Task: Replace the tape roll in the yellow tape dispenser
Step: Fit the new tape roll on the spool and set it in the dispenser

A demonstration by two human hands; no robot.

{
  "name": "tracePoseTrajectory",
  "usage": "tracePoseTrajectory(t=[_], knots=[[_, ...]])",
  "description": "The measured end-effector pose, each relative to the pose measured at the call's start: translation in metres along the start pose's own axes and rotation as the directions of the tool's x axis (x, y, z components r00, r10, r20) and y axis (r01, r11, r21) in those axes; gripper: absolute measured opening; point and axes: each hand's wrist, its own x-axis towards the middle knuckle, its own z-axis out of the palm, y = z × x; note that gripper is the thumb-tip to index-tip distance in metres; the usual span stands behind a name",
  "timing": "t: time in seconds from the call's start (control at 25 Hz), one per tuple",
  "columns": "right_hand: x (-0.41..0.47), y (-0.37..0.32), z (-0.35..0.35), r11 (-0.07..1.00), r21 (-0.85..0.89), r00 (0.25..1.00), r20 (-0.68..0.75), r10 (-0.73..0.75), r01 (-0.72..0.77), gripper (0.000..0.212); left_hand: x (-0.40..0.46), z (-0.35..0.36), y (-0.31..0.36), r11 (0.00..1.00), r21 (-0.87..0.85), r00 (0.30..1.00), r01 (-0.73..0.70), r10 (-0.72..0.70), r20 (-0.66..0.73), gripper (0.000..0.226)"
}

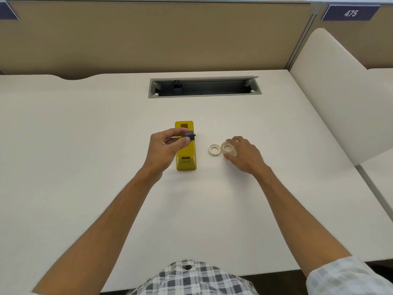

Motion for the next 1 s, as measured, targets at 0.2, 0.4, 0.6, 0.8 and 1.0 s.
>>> tracePoseTrajectory(t=[0.2,0.4,0.6,0.8,1.0], knots=[[0.002,0.004,0.005,0.99,0.137,0.997,-0.075,0.026,-0.015,0.044,0.0,0.002,0.001,1.0,0.007,1.0,0.002,-0.002,0.011,0.022],[0.002,0.008,0.01,0.987,0.16,0.997,-0.068,0.028,-0.017,0.045,-0.001,0.002,0.002,1.0,0.009,1.0,-0.002,0.001,0.014,0.022],[-0.006,-0.013,0.001,0.632,0.772,0.962,-0.119,0.247,-0.066,0.028,0.001,0.0,0.001,1.0,0.006,1.0,0.002,-0.003,0.015,0.023],[-0.018,-0.041,-0.023,0.22,0.975,0.983,-0.005,0.185,-0.037,0.025,0.001,0.0,0.005,0.999,0.033,1.0,-0.002,0.002,0.018,0.026],[-0.031,-0.07,-0.041,0.252,0.967,0.998,-0.045,0.047,0.032,0.027,0.002,0.004,0.011,0.997,0.073,0.999,-0.035,0.035,0.005,0.03]])
